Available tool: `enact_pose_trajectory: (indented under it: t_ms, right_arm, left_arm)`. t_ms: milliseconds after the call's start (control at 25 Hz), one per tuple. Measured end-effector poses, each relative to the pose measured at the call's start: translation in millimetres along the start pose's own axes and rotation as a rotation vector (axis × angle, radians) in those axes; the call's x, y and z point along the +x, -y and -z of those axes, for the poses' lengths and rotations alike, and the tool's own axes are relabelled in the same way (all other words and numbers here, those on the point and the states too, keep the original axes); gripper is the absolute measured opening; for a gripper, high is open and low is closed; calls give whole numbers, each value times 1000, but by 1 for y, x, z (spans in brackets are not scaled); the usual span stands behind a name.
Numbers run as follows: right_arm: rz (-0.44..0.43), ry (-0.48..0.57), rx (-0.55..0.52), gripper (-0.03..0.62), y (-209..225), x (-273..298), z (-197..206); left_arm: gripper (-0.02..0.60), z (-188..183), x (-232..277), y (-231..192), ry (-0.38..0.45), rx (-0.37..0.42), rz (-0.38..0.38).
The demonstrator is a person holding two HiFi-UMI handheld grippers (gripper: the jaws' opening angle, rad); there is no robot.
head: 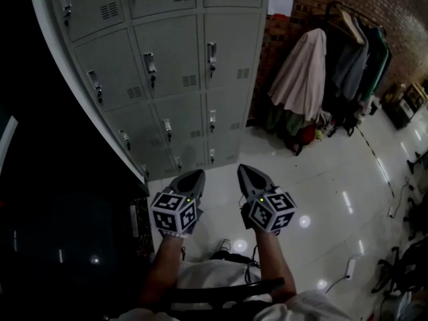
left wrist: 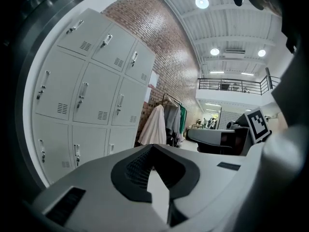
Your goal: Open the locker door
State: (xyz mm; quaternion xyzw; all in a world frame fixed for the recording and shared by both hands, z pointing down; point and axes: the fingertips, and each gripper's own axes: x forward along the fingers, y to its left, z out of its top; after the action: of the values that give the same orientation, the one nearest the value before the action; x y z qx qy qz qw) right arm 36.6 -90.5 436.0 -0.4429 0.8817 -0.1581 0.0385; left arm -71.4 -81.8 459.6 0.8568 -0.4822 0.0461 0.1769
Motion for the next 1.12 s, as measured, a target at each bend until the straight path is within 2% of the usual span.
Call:
enact_pose_trajectory:
  t_ms: [240, 400, 640, 840, 1120]
  right_arm:
    - [-6, -2, 2, 6, 47, 23, -16]
    - [-3, -23, 36, 6, 75, 38, -8]
    - [-28, -52, 62, 7, 90, 70, -1]
    - [-20, -79, 67, 6, 109, 105, 3]
    - [-26, -72, 0, 8, 131, 182, -26]
  left_arm:
    - [-2, -19, 55, -1, 4, 5, -1]
    - [-2, -14, 79, -9, -18, 1, -17]
    - [-2, -18, 100, -35, -32, -18, -51]
    - [-2, -40, 127, -65, -6, -28, -47]
    - [-2, -90, 182, -114, 58, -30, -26]
